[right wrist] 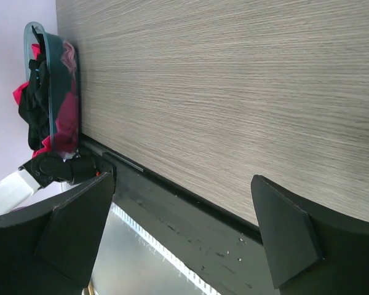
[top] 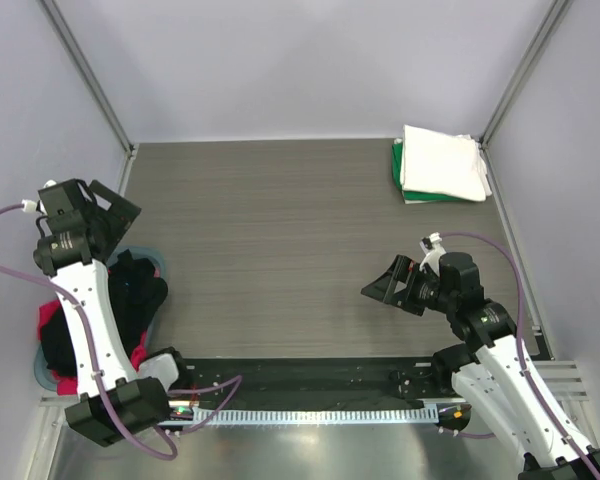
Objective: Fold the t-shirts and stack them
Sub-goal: Grab the tshirt from the pile
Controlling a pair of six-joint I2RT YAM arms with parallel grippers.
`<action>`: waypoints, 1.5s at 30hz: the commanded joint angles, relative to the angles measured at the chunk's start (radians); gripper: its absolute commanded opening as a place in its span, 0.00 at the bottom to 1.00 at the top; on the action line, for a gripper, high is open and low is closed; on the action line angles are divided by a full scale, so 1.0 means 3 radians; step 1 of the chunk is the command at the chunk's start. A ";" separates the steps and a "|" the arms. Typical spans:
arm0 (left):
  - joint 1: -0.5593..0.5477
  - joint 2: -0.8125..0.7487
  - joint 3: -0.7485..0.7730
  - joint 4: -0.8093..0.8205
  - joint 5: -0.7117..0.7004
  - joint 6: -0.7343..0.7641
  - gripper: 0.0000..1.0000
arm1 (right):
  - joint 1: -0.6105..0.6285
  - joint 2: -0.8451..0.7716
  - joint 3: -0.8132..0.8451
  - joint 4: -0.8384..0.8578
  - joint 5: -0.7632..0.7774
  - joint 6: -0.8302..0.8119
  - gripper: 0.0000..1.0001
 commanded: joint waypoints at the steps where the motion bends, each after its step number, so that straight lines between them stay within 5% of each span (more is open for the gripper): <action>1: -0.0005 -0.0359 -0.0177 -0.0095 -0.0401 0.0105 1.00 | 0.0012 -0.0058 0.0025 -0.0007 -0.0065 0.0091 1.00; 9: 0.0025 -0.0627 -0.0754 -0.0453 -0.1364 -0.0007 1.00 | 0.0017 -0.0166 -0.0041 -0.0119 -0.0111 0.0127 1.00; 29: 0.0429 0.0574 -0.1441 0.0109 -0.1411 -0.0171 0.98 | 0.0017 -0.0130 -0.0200 -0.0258 -0.0147 -0.0062 1.00; 33: 0.0547 0.0733 -0.1436 0.0185 -0.1278 -0.0094 0.82 | 0.0017 -0.0115 -0.0220 -0.0263 -0.0131 -0.0088 1.00; 36: 0.0598 0.0738 -0.1405 0.0196 -0.1217 -0.0054 0.41 | 0.0017 -0.0110 -0.0231 -0.0263 -0.0121 -0.0108 1.00; 37: 0.0598 0.0728 -0.1359 0.0155 -0.1227 -0.0048 0.14 | 0.0017 -0.0110 -0.0236 -0.0268 -0.0116 -0.0114 1.00; 38: 0.0598 0.0667 -0.1318 0.0119 -0.1242 -0.0053 0.04 | 0.0012 -0.0105 -0.0236 -0.0263 -0.0116 -0.0119 1.00; 45: 0.0593 0.0360 -0.0261 -0.0406 -0.0993 -0.0160 0.00 | 0.0017 -0.0059 -0.0246 -0.0242 -0.0111 -0.0129 1.00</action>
